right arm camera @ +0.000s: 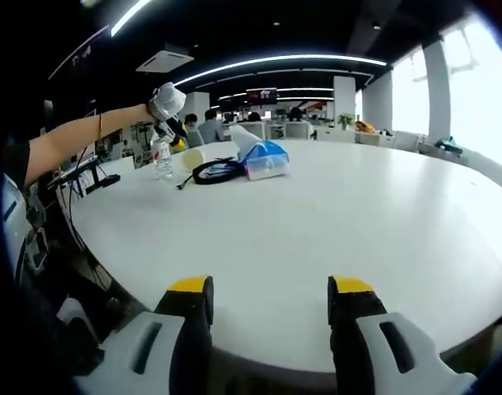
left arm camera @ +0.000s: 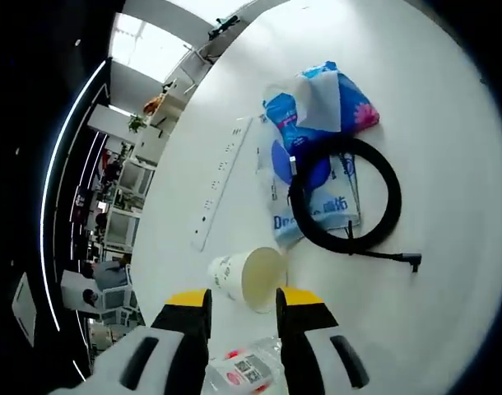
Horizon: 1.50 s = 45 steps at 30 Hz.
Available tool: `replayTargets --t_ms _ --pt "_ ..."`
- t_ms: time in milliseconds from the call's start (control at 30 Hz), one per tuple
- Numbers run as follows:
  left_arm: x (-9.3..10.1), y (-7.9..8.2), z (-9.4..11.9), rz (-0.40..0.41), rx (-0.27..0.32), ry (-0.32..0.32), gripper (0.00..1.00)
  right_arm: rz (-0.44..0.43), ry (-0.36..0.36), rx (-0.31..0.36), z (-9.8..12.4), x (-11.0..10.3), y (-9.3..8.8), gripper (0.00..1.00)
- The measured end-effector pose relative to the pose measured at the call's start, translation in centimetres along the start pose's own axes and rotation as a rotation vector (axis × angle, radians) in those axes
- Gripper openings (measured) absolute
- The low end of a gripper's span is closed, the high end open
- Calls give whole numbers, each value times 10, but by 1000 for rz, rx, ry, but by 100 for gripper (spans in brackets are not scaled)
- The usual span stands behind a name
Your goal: Arrange the tabletop items into an orderly group along one side of the table until the central work area is clear of visible clutter.
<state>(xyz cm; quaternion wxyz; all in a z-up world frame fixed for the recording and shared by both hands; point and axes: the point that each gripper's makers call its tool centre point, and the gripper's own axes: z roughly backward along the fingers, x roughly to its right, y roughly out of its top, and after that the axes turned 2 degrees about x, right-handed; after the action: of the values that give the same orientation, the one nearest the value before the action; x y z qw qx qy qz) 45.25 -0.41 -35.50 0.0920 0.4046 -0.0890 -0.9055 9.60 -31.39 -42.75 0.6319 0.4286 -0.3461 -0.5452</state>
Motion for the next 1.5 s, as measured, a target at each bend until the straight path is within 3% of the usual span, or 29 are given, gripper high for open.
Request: replayTargets --t_ms 100,267,567,800,867,933,1067,1500 --pt "6 -2 -8 -10 -36 -16 30 -5 -13 -3 2 4 -1 54" --pt "4 -3 -19 -3 -47 -7 30 -4 -15 4 4 6 2 54" --pt "4 -11 -21 9 -74 -3 30 -7 -24 5 4 10 1 53" --pt "5 -15 -28 51 -81 10 21 -9 -33 4 6 11 -1 53" --pt "6 -17 -29 47 -95 11 14 -14 -38 6 7 13 -1 53" --pt "11 -16 -31 111 -90 -17 9 -18 -47 8 9 15 -1 53" --pt "1 -13 -30 113 -79 37 2 -22 -56 11 11 18 -2 52" --pt "-7 -9 -21 119 -82 67 0 -30 -59 12 13 20 -3 52"
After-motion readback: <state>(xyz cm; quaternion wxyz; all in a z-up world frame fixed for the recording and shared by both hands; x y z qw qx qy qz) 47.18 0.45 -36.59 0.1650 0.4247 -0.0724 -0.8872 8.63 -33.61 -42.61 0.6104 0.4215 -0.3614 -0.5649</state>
